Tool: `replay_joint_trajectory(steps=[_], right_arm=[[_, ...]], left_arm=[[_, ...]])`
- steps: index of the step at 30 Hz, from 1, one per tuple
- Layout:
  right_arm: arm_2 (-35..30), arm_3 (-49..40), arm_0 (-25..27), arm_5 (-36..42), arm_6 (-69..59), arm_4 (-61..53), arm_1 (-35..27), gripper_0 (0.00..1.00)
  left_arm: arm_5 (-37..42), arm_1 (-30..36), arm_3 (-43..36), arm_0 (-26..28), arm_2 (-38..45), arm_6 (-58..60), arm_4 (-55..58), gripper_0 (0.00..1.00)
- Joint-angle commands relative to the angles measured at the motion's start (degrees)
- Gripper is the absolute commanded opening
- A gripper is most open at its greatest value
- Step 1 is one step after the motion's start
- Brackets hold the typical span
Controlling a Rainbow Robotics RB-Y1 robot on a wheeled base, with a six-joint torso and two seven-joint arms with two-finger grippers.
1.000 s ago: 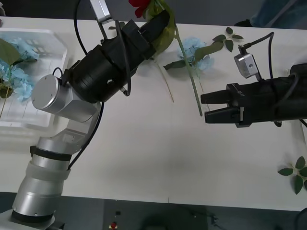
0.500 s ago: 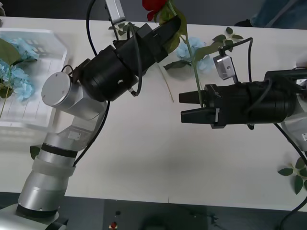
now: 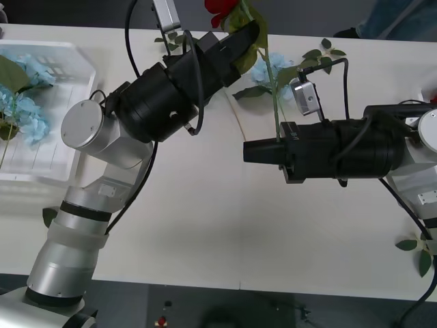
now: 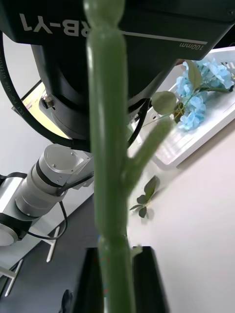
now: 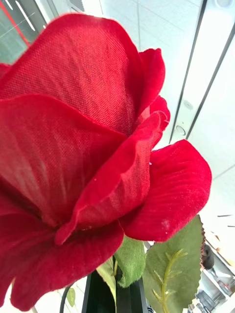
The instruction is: Put the red flowers into the right box and the blue flowers into the left box
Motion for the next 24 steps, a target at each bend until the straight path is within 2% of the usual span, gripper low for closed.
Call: replay_joint_trajectory(steps=[1, 3, 4, 6, 10, 17, 20, 24], right_arm=[[-0.7, -1.3, -1.9, -0.5, 2.4, -1.0, 0.4, 0.00], [-0.7, -1.3, -1.9, -0.6, 2.4, -1.2, 0.4, 0.00], [-0.7, -1.3, -1.9, -0.6, 2.3, -1.3, 0.4, 0.00], [-0.7, -1.3, -1.8, -0.7, 2.3, -1.5, 0.4, 0.00], [-0.7, -1.3, -1.6, -1.3, 2.1, -2.7, 0.1, 0.00], [-2.8, -1.3, -0.8, -3.3, 1.0, -5.0, -2.4, 0.00], [-4.0, -1.3, -0.4, -6.3, -1.6, -5.3, -7.6, 0.00], [-5.3, -1.3, -0.1, -9.0, -6.9, -4.0, -16.0, 0.00]], left_arm=[[-0.3, 0.6, -0.7, -1.3, -0.7, -2.0, -0.1, 0.42], [-0.2, 1.3, -0.7, -1.2, -0.8, -2.2, -0.4, 0.73], [-0.3, 1.6, -0.7, -1.2, -0.8, -2.3, -0.4, 0.81], [0.1, 2.7, -0.8, -0.9, -0.8, -2.4, -0.3, 0.89], [1.7, 6.7, -0.8, 0.3, -0.8, -2.5, 1.6, 0.91], [6.1, 17.9, -0.7, 4.5, -0.2, -2.8, 10.4, 0.91], [6.1, 24.0, -0.5, 6.6, 0.2, -2.6, 11.9, 0.91], [6.3, 28.0, 3.2, 6.2, 0.2, -2.3, 11.7, 0.91]])
